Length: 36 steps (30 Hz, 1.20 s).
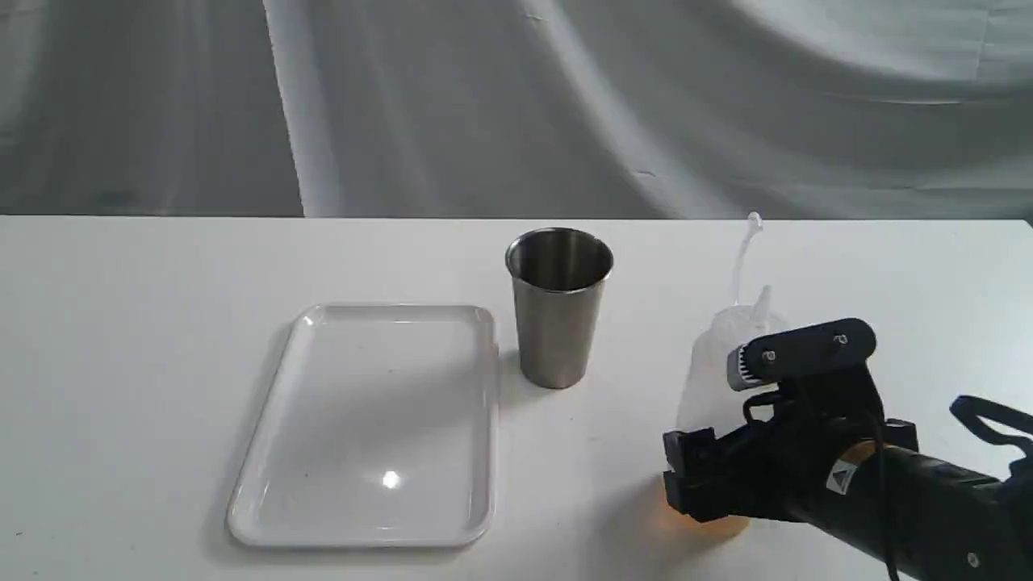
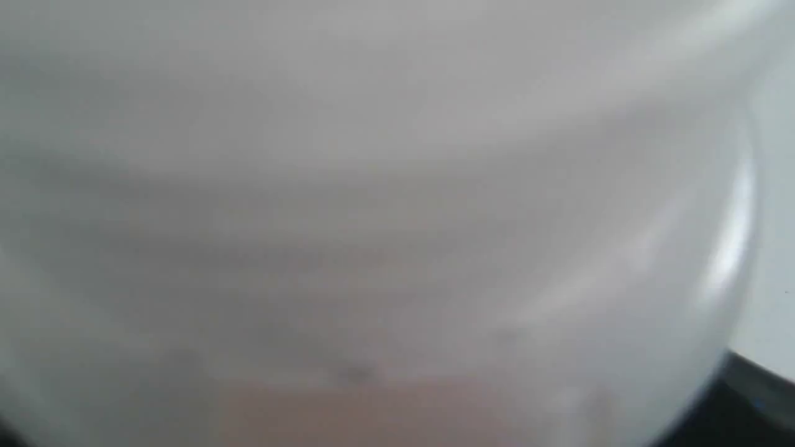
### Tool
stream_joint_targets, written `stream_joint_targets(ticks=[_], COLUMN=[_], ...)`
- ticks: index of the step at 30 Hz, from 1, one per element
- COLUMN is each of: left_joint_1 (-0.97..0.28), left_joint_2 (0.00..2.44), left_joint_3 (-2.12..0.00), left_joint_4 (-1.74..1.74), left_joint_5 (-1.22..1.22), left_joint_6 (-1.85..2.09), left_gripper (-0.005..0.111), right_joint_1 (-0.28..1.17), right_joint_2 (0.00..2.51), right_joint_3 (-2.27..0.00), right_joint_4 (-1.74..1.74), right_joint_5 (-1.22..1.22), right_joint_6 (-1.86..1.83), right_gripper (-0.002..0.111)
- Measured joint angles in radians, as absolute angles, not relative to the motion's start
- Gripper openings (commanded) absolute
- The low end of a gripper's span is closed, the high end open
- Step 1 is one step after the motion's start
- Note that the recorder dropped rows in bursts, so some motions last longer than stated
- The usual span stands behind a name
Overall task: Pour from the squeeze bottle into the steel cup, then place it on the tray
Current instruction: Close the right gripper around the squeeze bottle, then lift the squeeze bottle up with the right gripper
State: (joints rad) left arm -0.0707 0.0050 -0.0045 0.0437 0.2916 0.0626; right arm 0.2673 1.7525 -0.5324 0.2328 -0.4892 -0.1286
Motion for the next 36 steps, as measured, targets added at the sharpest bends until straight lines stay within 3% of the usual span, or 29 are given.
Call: stream_joint_targets(ticks=[7,14,26,36], left_joint_1=[-0.071,-0.071,-0.071,-0.071], left_joint_2=[0.005,0.005,0.005,0.005], left_joint_3=[-0.004,-0.004,-0.004,-0.004], left_joint_4=[0.044,0.044,0.044,0.044], left_joint_5=[0.292,0.292,0.292,0.292], left_joint_6=[0.063,0.063,0.063,0.063], left_gripper=[0.008,0.008,0.008,0.008], right_joint_1=[0.267,0.267,0.218,0.076], right_joint_2=[1.753,1.712,1.486,1.454], right_joint_3=[-0.532,-0.532,-0.562,-0.874], right_joint_4=[0.233,0.233,0.226,-0.051], right_joint_5=[-0.493,-0.418,-0.171,0.143], right_joint_6=[-0.129,-0.129,-0.129,-0.036], right_gripper=[0.039,0.022,0.024,0.028])
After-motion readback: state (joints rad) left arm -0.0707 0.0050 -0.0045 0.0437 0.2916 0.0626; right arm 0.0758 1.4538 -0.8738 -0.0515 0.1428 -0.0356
